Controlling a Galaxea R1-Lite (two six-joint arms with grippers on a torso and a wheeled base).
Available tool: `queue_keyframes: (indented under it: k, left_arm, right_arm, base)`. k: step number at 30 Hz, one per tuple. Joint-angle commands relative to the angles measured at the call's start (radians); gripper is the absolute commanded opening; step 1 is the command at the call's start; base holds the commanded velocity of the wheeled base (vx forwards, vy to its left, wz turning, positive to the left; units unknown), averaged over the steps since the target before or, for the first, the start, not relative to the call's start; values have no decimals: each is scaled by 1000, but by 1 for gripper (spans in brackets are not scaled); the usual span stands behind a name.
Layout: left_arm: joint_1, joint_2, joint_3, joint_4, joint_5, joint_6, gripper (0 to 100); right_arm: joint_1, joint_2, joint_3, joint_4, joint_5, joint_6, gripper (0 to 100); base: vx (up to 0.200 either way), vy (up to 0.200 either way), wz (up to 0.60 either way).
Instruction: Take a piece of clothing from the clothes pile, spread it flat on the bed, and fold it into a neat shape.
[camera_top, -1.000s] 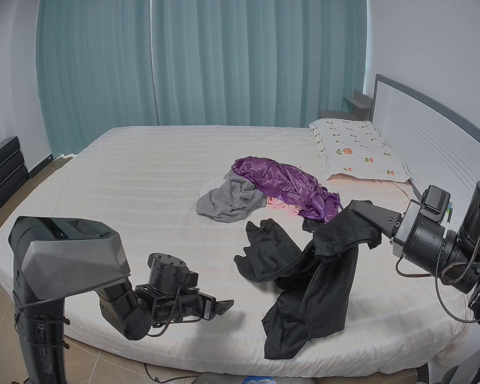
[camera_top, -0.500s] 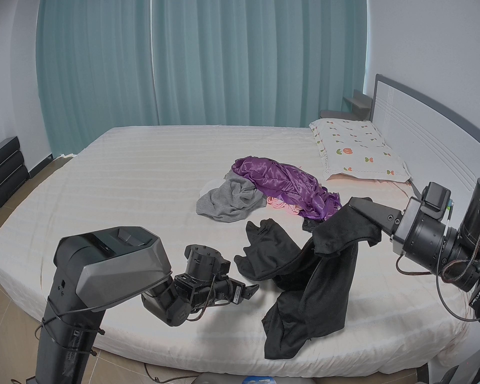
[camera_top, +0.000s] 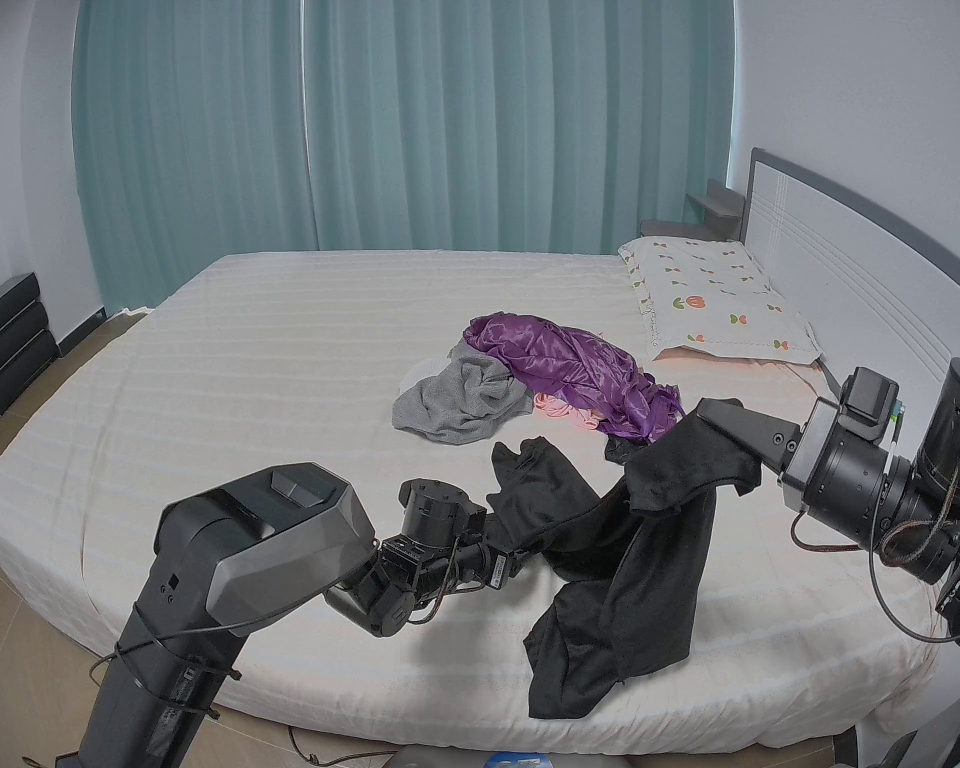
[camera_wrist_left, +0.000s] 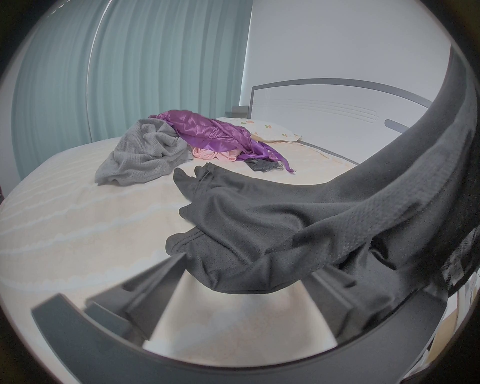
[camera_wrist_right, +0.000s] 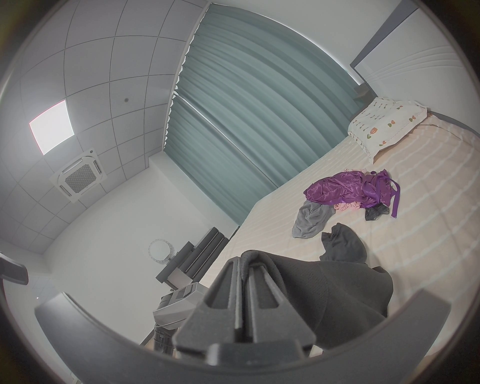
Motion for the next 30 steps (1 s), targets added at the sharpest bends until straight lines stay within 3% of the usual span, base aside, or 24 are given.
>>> queue_keyframes:
  k: [1, 7, 14, 21, 26, 30]
  left_arm:
    - [1, 17, -40, 17, 0, -6, 0]
    - [7, 22, -37, 6, 12, -27, 0]
    - [35, -1, 12, -60, 196, -82, 0]
    - [79, -273, 261, -92, 228, -257, 0]
    - [113, -456, 335, -36, 299, -349, 0]
    - [133, -627, 401, 29, 300, -411, 0]
  right_arm:
    - [-4, 5, -2, -1, 0, 0, 0]
    - [-34, 7, 3, -1, 2, 0, 0]
    - [-92, 50, 3, -5, 5, 0, 0]
    - [-155, 193, -46, -35, 2, 5, 0]
    - [-198, 271, -117, -88, -4, 8, 0]
    - [-215, 317, -192, -123, -41, 8, 0]
  base:
    - [0, 0, 0]
    - [0, 0, 0]
    - [0, 0, 0]
    - [0, 0, 0]
    - [0, 0, 0]
    - [0, 0, 0]
